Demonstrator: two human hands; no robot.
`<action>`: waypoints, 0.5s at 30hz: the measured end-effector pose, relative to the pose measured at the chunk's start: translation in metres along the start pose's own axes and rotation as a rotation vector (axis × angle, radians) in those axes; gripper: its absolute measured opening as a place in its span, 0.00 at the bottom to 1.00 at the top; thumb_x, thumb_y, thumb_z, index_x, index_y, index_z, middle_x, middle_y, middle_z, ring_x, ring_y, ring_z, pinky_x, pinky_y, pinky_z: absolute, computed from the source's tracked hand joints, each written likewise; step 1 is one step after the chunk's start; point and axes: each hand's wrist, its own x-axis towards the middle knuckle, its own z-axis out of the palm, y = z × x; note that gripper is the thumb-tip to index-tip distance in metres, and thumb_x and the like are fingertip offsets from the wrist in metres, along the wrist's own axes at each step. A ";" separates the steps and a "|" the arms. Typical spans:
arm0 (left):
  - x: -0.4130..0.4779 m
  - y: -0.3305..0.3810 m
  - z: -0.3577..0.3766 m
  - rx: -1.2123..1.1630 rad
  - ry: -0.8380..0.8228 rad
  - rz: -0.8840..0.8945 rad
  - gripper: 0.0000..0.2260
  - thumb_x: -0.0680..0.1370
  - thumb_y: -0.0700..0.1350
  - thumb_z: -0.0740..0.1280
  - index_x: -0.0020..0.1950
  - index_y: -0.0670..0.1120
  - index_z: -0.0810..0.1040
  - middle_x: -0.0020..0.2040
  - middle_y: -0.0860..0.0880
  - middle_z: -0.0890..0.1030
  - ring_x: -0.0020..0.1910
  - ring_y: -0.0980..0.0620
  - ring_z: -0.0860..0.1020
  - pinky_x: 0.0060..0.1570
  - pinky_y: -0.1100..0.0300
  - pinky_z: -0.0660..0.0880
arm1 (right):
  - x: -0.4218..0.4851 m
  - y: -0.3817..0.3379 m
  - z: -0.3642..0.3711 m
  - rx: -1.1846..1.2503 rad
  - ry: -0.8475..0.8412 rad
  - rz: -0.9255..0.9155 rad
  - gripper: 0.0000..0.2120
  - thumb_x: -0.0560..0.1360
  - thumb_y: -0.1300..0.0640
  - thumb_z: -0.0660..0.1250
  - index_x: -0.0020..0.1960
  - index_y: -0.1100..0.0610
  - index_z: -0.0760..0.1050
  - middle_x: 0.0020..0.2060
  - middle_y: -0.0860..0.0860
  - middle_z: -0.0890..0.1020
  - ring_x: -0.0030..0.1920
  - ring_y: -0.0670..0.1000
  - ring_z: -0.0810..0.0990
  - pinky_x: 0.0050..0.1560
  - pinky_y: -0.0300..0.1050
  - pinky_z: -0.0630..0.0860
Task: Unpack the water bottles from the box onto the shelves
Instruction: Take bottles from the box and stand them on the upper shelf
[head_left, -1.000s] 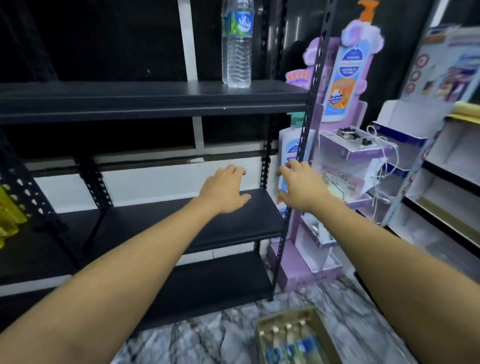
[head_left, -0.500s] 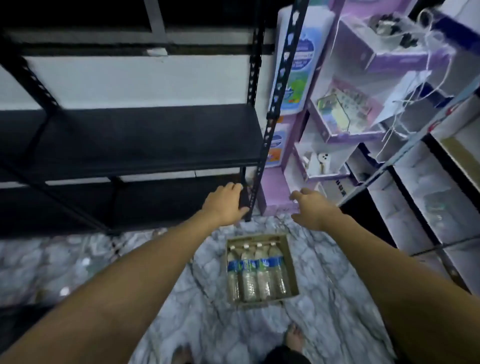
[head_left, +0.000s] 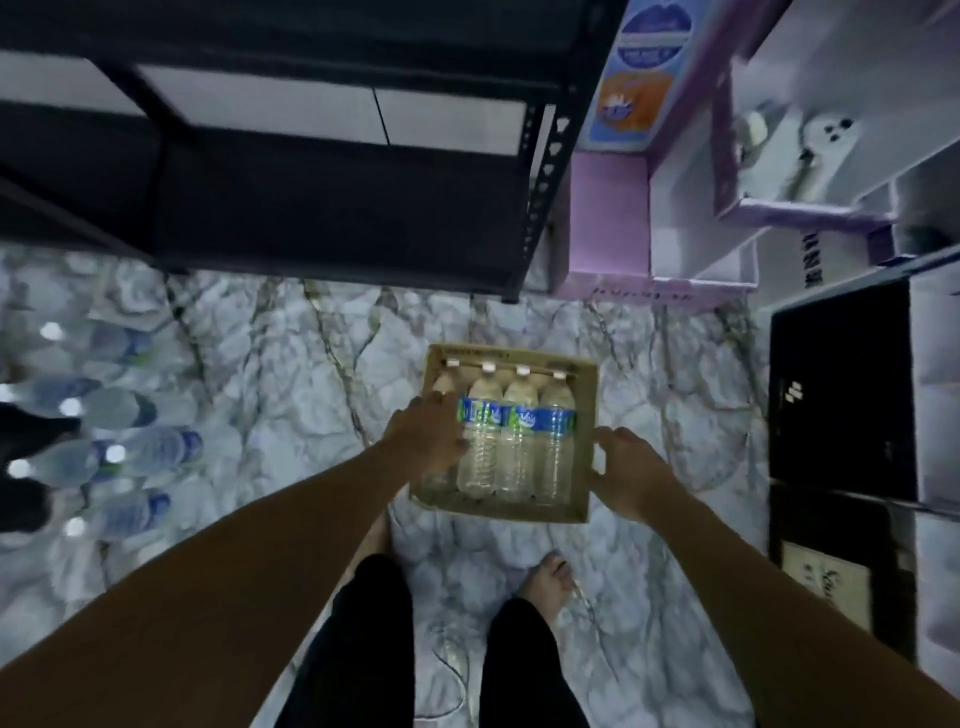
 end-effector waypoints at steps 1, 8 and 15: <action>0.021 -0.004 0.013 -0.007 -0.004 -0.003 0.29 0.79 0.55 0.68 0.76 0.46 0.63 0.70 0.42 0.73 0.66 0.40 0.75 0.62 0.45 0.75 | 0.022 0.006 0.016 0.022 -0.021 0.000 0.24 0.78 0.51 0.66 0.72 0.56 0.71 0.61 0.58 0.77 0.61 0.57 0.78 0.60 0.47 0.75; 0.160 -0.040 0.111 0.008 0.053 0.069 0.28 0.78 0.55 0.68 0.75 0.46 0.67 0.64 0.44 0.80 0.63 0.42 0.79 0.60 0.49 0.77 | 0.171 0.030 0.101 0.014 0.030 0.015 0.24 0.79 0.50 0.66 0.74 0.54 0.70 0.65 0.58 0.79 0.65 0.61 0.77 0.61 0.51 0.78; 0.285 -0.053 0.181 -0.135 0.152 0.131 0.31 0.78 0.56 0.69 0.77 0.46 0.64 0.59 0.40 0.81 0.58 0.38 0.80 0.56 0.47 0.78 | 0.315 0.030 0.165 0.031 0.218 -0.008 0.26 0.80 0.45 0.65 0.73 0.57 0.69 0.69 0.61 0.75 0.70 0.65 0.71 0.67 0.56 0.72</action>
